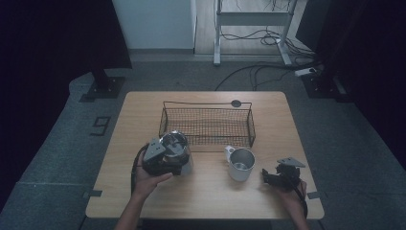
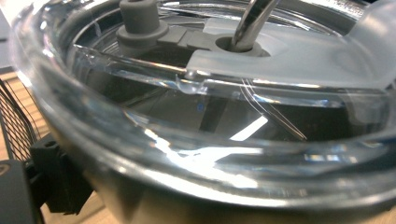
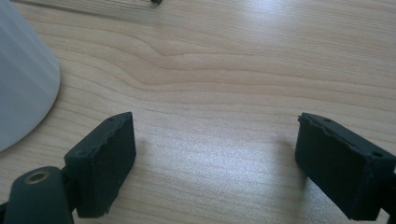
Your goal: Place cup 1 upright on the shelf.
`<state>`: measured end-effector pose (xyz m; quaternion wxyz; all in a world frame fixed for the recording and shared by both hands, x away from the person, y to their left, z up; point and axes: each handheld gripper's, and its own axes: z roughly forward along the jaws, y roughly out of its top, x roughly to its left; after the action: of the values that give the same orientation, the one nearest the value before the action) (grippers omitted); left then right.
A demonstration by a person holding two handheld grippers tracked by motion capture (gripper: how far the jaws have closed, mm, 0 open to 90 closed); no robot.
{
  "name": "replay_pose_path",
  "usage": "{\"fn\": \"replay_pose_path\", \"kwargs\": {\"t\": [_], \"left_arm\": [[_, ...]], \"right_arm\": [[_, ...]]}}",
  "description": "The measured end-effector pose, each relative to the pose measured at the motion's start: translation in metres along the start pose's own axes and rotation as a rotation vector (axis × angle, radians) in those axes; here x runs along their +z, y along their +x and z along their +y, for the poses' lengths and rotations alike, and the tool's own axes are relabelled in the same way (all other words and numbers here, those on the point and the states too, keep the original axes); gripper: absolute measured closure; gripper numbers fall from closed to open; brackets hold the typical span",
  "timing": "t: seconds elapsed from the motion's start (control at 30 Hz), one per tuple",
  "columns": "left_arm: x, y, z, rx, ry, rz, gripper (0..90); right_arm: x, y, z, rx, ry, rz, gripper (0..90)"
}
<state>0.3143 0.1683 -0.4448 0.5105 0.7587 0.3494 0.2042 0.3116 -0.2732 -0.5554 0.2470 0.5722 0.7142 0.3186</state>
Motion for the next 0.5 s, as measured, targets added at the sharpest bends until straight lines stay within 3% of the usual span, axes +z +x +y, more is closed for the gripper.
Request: {"fn": "replay_pose_path", "kwargs": {"t": [0.5], "left_arm": [[-0.007, 0.006, 0.017, 0.002, -0.025, 0.001, 4.2]], "right_arm": [[0.000, 0.000, 0.000, -0.003, -0.001, 0.000, 12.6]]}}
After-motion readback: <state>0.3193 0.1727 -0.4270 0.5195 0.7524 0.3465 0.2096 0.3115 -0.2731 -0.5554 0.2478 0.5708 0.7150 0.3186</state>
